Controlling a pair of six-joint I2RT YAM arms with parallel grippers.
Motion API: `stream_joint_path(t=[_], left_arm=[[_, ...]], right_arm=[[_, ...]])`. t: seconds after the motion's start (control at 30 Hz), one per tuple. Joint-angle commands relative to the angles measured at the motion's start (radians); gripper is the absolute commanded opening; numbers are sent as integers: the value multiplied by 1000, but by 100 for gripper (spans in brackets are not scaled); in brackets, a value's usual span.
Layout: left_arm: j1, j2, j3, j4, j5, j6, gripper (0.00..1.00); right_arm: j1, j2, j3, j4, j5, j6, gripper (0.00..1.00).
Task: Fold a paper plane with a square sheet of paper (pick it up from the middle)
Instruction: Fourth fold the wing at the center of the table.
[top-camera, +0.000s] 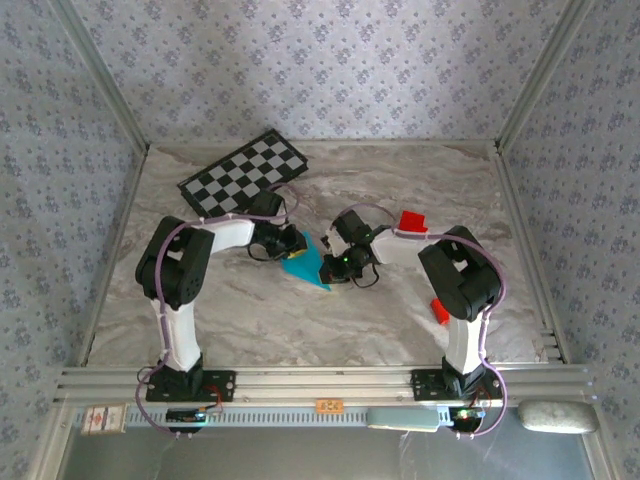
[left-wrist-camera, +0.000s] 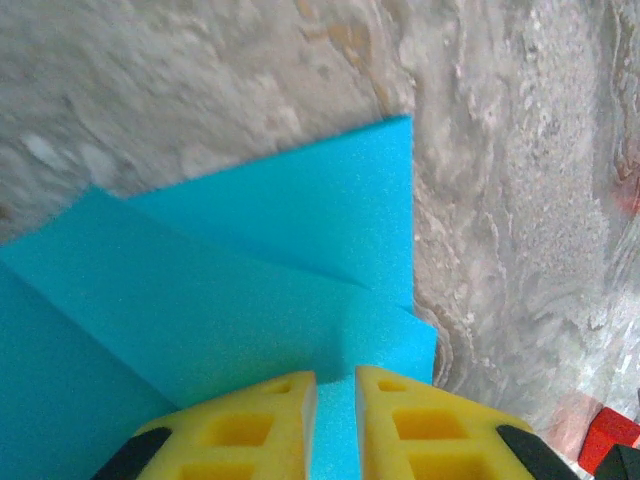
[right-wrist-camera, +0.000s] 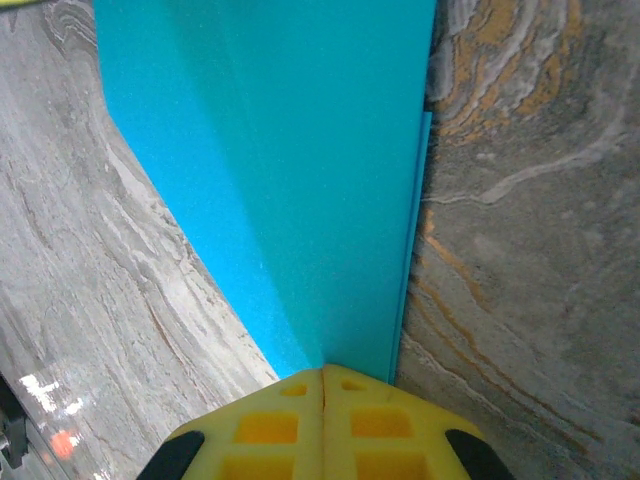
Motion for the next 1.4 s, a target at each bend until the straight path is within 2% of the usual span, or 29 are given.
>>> stream_joint_path(t=[0.0, 0.23, 0.53, 0.8, 0.97, 1.07, 1.2, 1.37], left_arm=[[48, 33, 25, -18, -85, 57, 19], [129, 55, 30, -28, -106, 114, 19], [181, 52, 52, -57, -158, 186, 19], [179, -149, 67, -95, -168, 175, 19], [136, -276, -15, -58, -160, 123, 18], [78, -301, -85, 32, -104, 57, 18], [-4, -253, -127, 156, -26, -24, 18], [-52, -142, -89, 177, -37, -33, 17]], right_arm=[[-13, 67, -74, -196, 101, -9, 2], [-19, 72, -96, -188, 101, -5, 2], [-25, 77, -105, -180, 103, 3, 2], [-26, 80, -94, -185, 97, 12, 2], [-25, 88, -82, -194, 91, 8, 2], [-25, 89, -79, -197, 83, 8, 2], [-25, 87, -80, -203, 80, 3, 1], [-26, 79, -85, -205, 70, -10, 1]])
